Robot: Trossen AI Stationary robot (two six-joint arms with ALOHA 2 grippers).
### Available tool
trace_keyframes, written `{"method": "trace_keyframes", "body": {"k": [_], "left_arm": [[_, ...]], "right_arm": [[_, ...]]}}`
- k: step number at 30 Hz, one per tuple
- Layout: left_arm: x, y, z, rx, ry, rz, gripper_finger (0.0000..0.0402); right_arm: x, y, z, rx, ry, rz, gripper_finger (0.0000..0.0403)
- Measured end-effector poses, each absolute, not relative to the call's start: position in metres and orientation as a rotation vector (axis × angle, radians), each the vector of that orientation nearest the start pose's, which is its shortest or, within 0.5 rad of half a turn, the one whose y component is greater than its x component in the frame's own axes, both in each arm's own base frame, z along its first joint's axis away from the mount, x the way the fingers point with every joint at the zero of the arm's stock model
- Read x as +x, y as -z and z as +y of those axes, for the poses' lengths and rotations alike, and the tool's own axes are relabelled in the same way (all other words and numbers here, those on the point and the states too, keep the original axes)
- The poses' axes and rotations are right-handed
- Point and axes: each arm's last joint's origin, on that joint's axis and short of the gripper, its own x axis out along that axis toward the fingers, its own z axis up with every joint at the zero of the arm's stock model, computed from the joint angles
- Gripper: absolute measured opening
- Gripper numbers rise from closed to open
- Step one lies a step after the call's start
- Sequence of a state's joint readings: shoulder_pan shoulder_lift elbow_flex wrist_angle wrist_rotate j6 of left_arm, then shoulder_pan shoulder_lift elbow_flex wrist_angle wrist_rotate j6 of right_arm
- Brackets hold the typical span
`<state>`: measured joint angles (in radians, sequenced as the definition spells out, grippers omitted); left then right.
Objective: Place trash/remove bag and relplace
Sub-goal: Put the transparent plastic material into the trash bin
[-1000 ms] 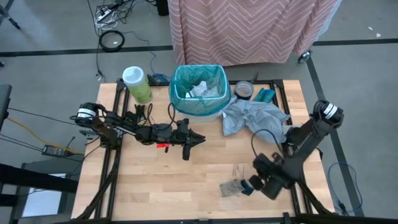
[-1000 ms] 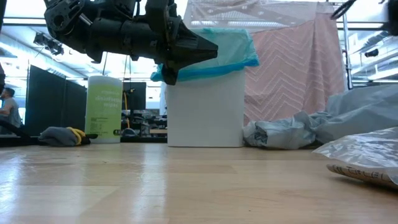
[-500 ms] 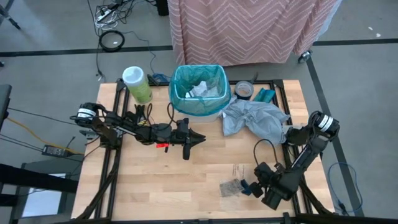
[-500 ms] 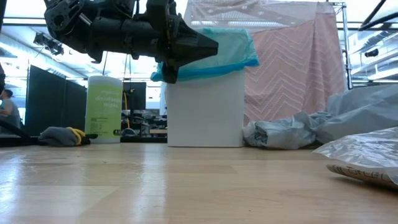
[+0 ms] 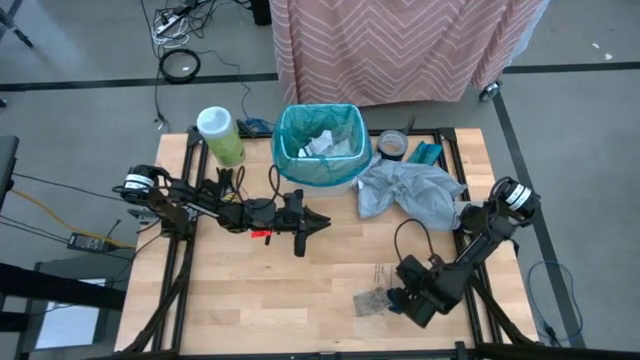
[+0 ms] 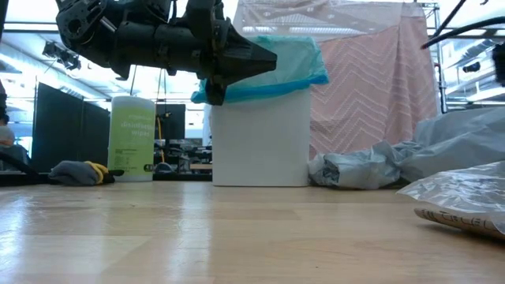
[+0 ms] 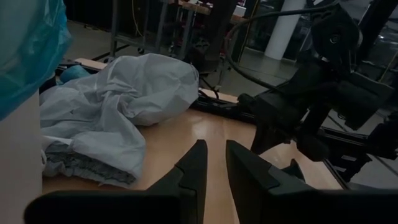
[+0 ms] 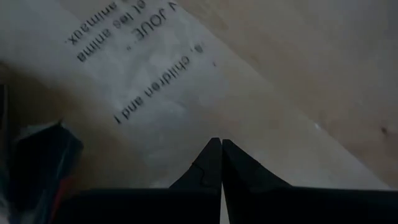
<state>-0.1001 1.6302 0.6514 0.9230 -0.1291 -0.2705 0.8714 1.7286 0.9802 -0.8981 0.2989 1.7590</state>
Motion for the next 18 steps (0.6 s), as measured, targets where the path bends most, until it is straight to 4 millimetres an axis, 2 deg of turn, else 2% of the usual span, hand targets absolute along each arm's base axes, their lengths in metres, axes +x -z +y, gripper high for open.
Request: {"method": "trace_keyframes", "body": {"k": [4,9,13,16,18], "left_arm": [[0.317,-0.192,-0.028,-0.26,-0.036,0.052,0.0067],[0.317,-0.192,-0.028,-0.259,-0.036,0.051,0.0067],[0.317,-0.192,-0.028,-0.254,-0.036,0.052,0.0067],[0.317,-0.192,-0.028,-0.256,-0.035,0.051,0.0067],[0.317,-0.192,-0.028,-0.265,-0.035,0.051,0.0067]], "right_arm": [[0.196,-0.145,0.199,0.533,0.736,1.164,0.0],[0.209,-0.147,0.192,0.522,0.753,0.994,0.0],[0.22,-0.151,0.188,0.591,0.764,0.83,0.0],[0.215,-0.156,0.187,0.685,0.856,0.671,0.0],[0.212,-0.156,0.191,0.742,0.858,0.63,0.0]]}}
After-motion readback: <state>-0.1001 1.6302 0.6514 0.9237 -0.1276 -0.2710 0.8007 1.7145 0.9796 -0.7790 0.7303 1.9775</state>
